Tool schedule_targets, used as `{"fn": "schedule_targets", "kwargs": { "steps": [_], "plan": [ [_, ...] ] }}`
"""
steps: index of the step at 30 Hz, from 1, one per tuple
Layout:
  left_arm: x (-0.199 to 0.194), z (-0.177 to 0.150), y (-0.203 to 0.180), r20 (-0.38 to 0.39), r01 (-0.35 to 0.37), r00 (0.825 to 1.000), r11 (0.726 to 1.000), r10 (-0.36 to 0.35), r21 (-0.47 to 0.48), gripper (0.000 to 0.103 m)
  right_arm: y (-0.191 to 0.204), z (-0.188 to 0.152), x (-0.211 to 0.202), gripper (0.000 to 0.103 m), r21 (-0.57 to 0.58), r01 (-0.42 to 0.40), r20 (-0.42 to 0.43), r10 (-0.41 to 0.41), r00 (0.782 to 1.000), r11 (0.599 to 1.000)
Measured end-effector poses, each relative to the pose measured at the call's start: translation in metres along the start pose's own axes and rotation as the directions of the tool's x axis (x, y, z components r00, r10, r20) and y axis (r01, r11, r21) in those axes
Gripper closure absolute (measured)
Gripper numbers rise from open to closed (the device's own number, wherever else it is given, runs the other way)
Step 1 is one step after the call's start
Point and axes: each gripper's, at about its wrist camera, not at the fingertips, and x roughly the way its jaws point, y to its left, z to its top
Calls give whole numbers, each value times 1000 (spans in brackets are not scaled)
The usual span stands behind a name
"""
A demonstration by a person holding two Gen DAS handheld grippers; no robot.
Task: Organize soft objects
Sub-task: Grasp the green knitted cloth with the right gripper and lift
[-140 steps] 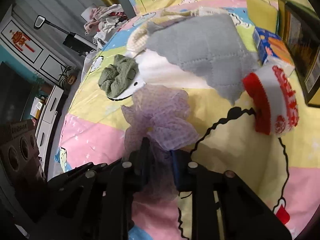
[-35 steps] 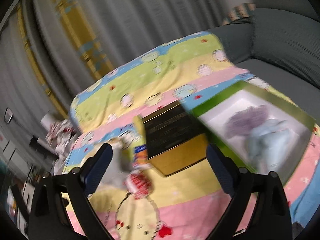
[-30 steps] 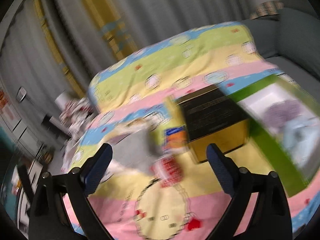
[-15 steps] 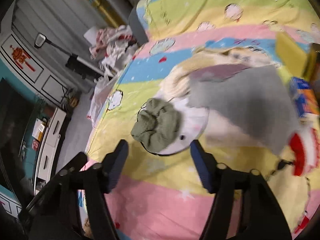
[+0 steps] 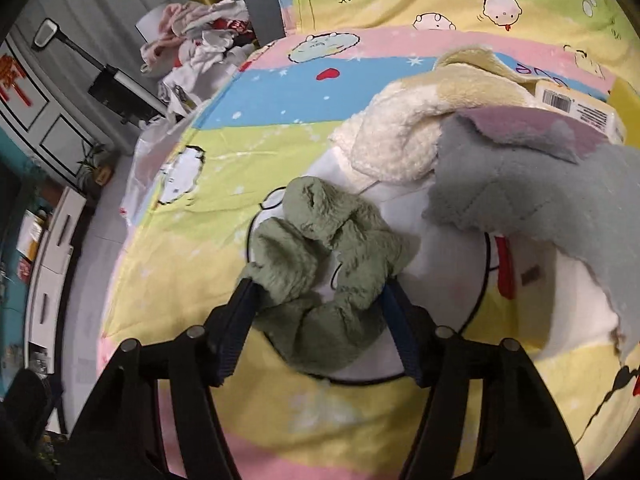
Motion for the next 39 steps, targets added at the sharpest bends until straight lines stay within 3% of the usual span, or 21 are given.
{"fn": "schedule_targets", "kwargs": {
  "steps": [2,4,11,15,19,24,25,26,28,30,34,39],
  "plan": [
    [0,-1,-2,0,7,1000,1000,-7,9,8,-3,-2,-4,87,-49,17,25,-16,1000,999],
    [-1,-1,-4,0,9,1000,1000,-9,17,8,-10,-3,-12,92,-40,-13,21,14,1000,999],
    [-3,-11,-22,-7,26,1000,997,-25,71,8,-23,-24,-86,93,-144,-52,58,61,996,988],
    [-4,-22,-40,-37,83,996,990,-80,112,8,-51,-45,-126,93,-145,-91,24,96,995,985],
    [-4,-40,-69,-86,164,985,971,-151,173,8,-86,-66,-154,90,-134,-86,17,89,996,987],
    [-1,-68,-108,-144,205,975,937,-169,283,8,-130,-81,-155,85,-60,-30,-25,28,999,998],
    [0,-77,-118,-164,223,970,924,-179,310,8,-137,-82,-153,74,-47,-11,-47,9,999,999],
    [1,-83,-124,-180,239,966,915,-188,326,9,-143,-83,-152,54,-26,-1,-57,0,998,1000],
    [3,-95,-136,-217,275,954,894,-208,354,14,-157,-83,-157,37,33,2,-23,-1,1000,999],
    [7,-109,-147,-270,316,936,873,-223,372,22,-165,-82,-163,38,64,-8,5,8,1000,998],
    [21,-136,-166,-393,405,884,836,-254,369,38,-182,-80,-165,37,177,-119,32,116,993,977],
    [35,-157,-181,-426,409,874,826,-233,387,56,-180,-83,-140,44,229,-181,-22,191,981,957]
  ]
}}
